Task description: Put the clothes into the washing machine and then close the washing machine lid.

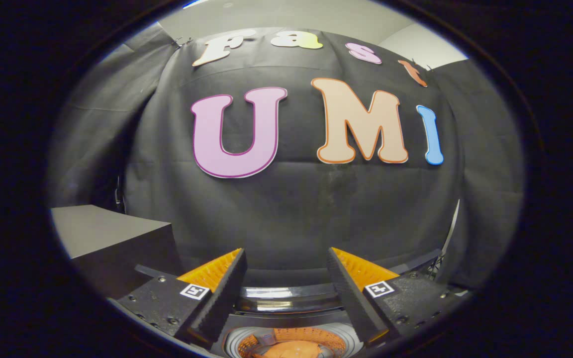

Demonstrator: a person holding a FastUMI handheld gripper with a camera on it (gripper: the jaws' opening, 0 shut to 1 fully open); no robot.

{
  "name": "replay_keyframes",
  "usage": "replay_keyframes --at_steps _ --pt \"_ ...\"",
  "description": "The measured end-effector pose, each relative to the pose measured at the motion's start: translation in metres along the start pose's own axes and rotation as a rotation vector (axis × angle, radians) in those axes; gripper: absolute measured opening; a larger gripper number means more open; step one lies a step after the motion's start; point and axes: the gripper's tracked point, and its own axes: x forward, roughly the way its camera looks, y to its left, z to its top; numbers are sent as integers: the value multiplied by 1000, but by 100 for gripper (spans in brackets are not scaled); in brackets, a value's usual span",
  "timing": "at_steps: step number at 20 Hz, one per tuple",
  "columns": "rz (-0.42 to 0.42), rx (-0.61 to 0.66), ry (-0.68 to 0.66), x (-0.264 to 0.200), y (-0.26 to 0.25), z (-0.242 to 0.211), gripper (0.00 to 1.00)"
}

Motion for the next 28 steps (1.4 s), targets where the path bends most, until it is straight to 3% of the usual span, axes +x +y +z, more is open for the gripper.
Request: replay_keyframes --at_steps 7,9,12,28 --pt "-50 -11 39 0 -9 -10 97" --pt "-88 -91 131 -11 -24 -32 97" --pt "-78 -153 117 -21 -27 -49 97" --pt "-98 -96 110 -91 -34 -35 96"
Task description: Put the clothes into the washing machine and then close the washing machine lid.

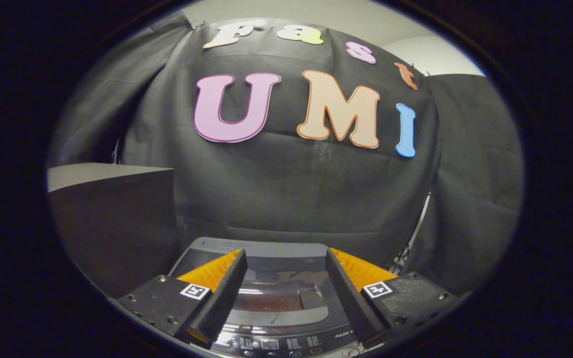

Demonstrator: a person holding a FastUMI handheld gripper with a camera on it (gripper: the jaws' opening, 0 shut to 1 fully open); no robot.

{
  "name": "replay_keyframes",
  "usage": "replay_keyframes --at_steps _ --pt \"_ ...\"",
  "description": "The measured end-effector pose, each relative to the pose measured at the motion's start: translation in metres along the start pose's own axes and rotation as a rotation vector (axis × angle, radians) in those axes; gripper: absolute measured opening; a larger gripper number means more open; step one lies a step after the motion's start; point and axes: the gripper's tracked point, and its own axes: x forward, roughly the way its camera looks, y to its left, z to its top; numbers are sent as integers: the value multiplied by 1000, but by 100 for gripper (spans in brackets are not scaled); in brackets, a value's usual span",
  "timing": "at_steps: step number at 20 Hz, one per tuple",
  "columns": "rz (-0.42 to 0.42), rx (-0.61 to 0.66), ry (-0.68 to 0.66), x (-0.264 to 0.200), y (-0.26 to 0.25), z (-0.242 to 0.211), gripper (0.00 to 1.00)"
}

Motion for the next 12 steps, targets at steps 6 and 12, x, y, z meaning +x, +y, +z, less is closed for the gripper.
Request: replay_keyframes --at_steps 6,12 --pt "81 76 -36 -50 10 22 96" --pt "124 142 -95 -98 -7 46 96"
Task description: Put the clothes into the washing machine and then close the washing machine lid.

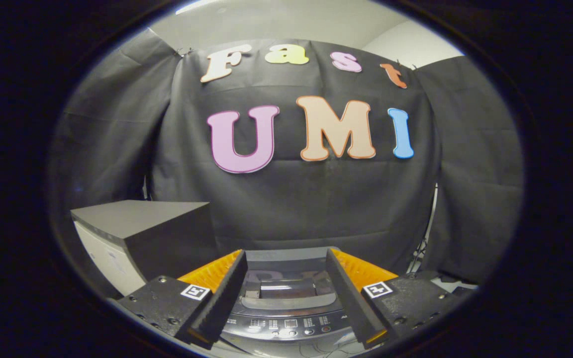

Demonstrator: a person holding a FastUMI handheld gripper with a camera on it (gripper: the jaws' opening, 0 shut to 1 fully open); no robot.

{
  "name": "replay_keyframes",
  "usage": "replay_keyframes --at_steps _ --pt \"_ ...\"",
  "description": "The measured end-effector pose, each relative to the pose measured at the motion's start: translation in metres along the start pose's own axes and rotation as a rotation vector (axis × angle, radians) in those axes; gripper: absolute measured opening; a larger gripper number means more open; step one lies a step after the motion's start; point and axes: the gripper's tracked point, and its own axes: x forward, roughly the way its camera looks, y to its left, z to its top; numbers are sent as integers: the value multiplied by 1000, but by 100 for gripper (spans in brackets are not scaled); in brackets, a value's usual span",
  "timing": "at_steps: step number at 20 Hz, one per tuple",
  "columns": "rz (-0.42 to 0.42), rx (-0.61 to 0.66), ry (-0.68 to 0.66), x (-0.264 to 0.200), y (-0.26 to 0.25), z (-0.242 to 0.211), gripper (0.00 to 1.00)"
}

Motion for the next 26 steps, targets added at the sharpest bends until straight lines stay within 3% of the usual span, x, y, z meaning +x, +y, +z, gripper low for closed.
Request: replay_keyframes --at_steps 4,12,16,20,26 --pt "0 12 -21 -33 -4 4 96" --pt "11 -101 -42 -104 -5 -8 97" --pt "62 -78 -53 -141 9 -16 98" --pt "57 3 -54 -165 4 -18 97" --pt "117 -9 -70 -188 13 -10 97"
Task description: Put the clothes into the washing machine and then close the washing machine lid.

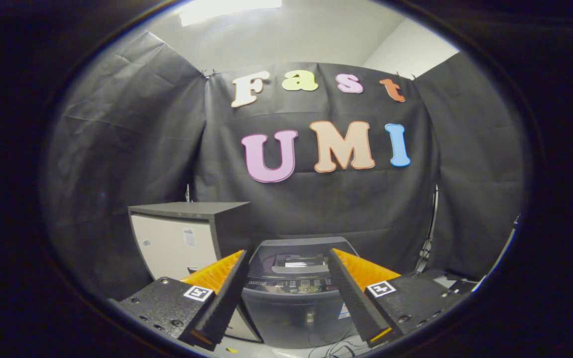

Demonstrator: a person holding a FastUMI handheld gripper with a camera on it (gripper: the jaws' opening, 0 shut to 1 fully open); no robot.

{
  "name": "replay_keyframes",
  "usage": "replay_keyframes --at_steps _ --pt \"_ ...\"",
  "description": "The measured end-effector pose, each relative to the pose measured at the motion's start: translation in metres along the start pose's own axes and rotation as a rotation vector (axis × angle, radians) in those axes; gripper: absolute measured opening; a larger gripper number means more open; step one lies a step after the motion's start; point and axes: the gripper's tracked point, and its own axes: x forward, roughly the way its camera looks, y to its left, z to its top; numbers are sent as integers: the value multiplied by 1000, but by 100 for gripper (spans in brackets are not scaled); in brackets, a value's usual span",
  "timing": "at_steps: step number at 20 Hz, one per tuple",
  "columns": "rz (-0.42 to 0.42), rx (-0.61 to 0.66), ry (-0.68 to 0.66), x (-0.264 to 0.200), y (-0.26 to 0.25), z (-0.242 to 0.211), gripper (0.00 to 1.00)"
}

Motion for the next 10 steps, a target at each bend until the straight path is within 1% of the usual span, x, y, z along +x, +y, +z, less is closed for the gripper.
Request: replay_keyframes --at_steps 2,5,8,10 --pt "-7 0 -24 -4 -4 5 97" --pt "-38 39 -66 -9 -13 14 97" --pt "-67 35 -84 -9 -19 14 97" --pt "-68 32 -94 -9 -19 16 97"
